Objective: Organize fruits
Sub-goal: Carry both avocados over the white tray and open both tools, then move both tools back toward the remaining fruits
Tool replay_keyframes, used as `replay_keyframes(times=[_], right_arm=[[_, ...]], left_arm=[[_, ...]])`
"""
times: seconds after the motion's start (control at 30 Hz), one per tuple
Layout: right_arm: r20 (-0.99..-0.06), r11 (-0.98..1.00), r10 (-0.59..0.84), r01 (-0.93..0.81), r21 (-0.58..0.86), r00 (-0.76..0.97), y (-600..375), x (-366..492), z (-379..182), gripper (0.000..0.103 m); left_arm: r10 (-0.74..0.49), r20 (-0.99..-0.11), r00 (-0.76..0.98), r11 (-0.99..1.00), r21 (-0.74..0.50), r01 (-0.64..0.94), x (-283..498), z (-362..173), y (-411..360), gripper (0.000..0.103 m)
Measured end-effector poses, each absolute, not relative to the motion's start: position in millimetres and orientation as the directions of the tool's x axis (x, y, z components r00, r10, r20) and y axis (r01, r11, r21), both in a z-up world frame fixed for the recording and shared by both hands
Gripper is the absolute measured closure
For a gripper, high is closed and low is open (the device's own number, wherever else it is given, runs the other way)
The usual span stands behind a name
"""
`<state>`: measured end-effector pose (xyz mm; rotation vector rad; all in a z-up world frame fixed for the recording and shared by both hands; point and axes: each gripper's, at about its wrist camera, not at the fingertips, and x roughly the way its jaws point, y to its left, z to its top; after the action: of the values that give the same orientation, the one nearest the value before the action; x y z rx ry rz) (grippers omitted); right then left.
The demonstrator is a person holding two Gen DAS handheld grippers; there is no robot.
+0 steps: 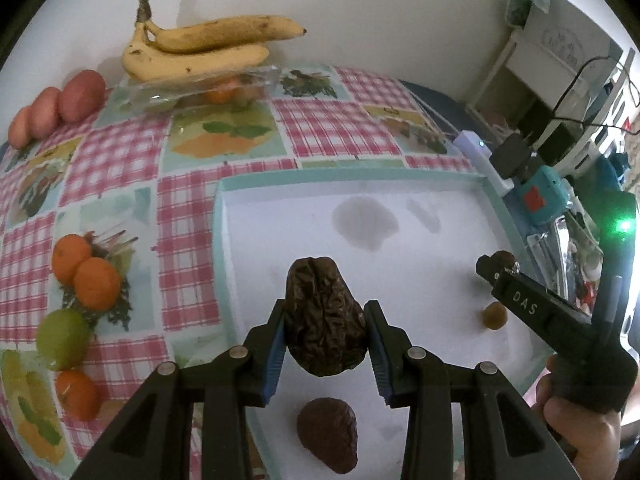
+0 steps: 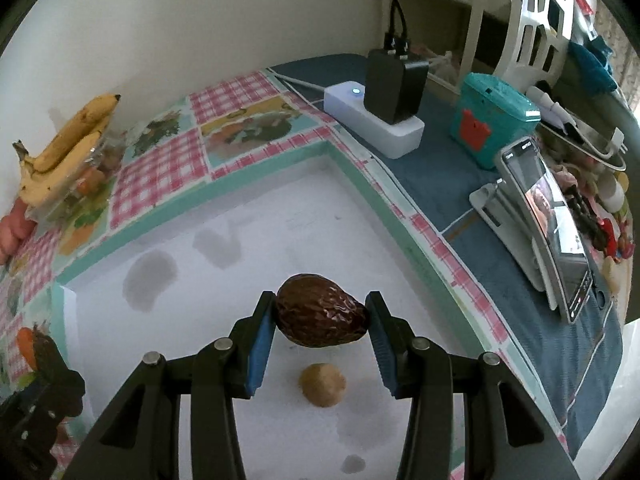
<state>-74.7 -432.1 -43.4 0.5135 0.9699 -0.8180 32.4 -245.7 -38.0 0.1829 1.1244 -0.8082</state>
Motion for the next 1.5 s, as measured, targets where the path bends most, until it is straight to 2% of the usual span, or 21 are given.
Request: replay_keyframes(times=[0.33, 0.67, 0.83, 0.9, 0.97, 1.03, 1.1, 1.17, 1.2, 1.27, 1.33, 1.43, 1.5], right_arm=[[-0.875, 0.616, -0.377, 0.788, 0.007, 0.303, -437, -70, -56, 0.056], [-0.872, 0.613, -0.386, 0.79, 0.0, 0.3, -437, -70, -57, 0.056], [-0.877, 0.613, -0.384, 0.79, -0.007, 0.29, -437, -68, -56, 0.056], [-0.874, 0.609, -0.387, 0.793, -0.003, 0.294, -438, -68, -53, 0.051], [-0.868, 0.6, -0.392, 0.8, 0.01, 0.306, -438, -71, -46, 0.039], [-0.861, 0.601, -0.395, 0.799, 0.022, 0.321, -438, -71, -39, 0.039], [-0.851, 0.605, -0.407, 0.796, 0.022, 0.333, -436, -70, -30, 0.038], [-0.845, 0.612, -0.41, 0.79, 0.025, 0.344, -432, -70, -23, 0.029], [-0.845, 0.617, -0.406, 0.787, 0.027, 0.347, -431, -69, -20, 0.028], [-0.847, 0.629, -0.396, 0.777, 0.031, 0.354, -426, -68, -17, 0.028], [-0.847, 0.64, -0.397, 0.768, 0.021, 0.353, -422, -66, -15, 0.028], [-0.848, 0.663, -0.389, 0.749, 0.014, 0.36, -412, -62, -14, 0.027], [-0.852, 0.677, -0.371, 0.736, 0.025, 0.37, -406, -59, -15, 0.021]], left_arm=[[-0.429, -0.88, 0.203, 0.697, -0.179, 0.694, 24, -58, -261, 0.063], [-0.432, -0.881, 0.195, 0.696, -0.188, 0.693, 25, -59, -263, 0.061], [-0.446, -0.873, 0.196, 0.685, -0.192, 0.703, 24, -47, -260, 0.044], [-0.453, -0.867, 0.208, 0.682, -0.186, 0.708, 25, -38, -258, 0.042], [-0.455, -0.864, 0.218, 0.684, -0.182, 0.707, 26, -31, -256, 0.039], [-0.454, -0.861, 0.229, 0.692, -0.179, 0.699, 27, -23, -252, 0.033], [-0.45, -0.86, 0.239, 0.706, -0.179, 0.685, 30, -16, -245, 0.032], [-0.439, -0.863, 0.248, 0.722, -0.175, 0.669, 33, -12, -239, 0.031], [-0.43, -0.866, 0.256, 0.735, -0.17, 0.657, 35, -10, -234, 0.03], [-0.413, -0.867, 0.278, 0.759, -0.159, 0.631, 40, -6, -223, 0.022], [-0.394, -0.868, 0.303, 0.786, -0.147, 0.601, 46, -3, -210, 0.009], [-0.372, -0.869, 0.327, 0.823, -0.146, 0.549, 57, -4, -192, 0.005], [-0.363, -0.872, 0.329, 0.846, -0.16, 0.509, 66, -4, -177, 0.004]])
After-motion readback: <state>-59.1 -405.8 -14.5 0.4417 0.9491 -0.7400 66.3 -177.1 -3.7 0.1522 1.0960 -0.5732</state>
